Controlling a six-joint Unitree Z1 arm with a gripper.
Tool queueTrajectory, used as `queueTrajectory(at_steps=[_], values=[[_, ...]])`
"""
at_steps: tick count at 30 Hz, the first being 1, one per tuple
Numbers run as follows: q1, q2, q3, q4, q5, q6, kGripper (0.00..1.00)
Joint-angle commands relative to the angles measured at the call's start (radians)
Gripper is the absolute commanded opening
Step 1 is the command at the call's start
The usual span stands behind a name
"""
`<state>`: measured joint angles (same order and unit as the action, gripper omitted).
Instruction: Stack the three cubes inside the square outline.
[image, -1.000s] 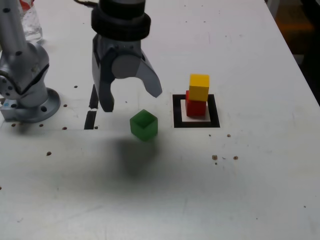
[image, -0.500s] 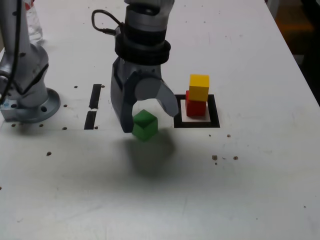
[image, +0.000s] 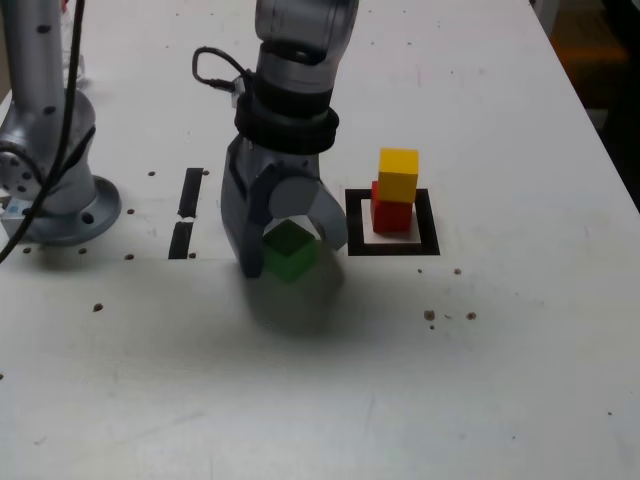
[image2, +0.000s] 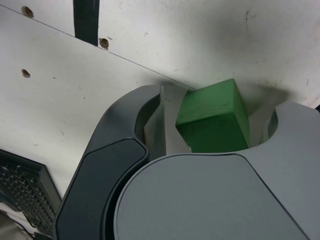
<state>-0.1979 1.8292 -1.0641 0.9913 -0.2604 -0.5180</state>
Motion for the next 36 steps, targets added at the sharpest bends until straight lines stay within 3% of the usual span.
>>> queueTrajectory(at_steps=[1, 4, 7, 10, 14, 19, 31, 36], values=[[0.004, 0.007, 0.004, -0.013, 0.002, 0.003, 0.62], [0.007, 0.008, 0.01, -0.036, 0.01, 0.003, 0.48], [0.008, 0.007, 0.046, -0.139, 0.019, 0.015, 0.23], [0.008, 0.003, 0.07, -0.177, 0.018, 0.02, 0.17], [0.007, -0.015, 0.084, -0.161, 0.019, 0.021, 0.15], [0.008, -0.062, 0.082, -0.065, 0.029, 0.008, 0.15], [0.007, -0.174, -0.046, 0.277, 0.124, -0.007, 0.15], [0.007, -0.195, -0.116, 0.363, 0.151, 0.015, 0.15]])
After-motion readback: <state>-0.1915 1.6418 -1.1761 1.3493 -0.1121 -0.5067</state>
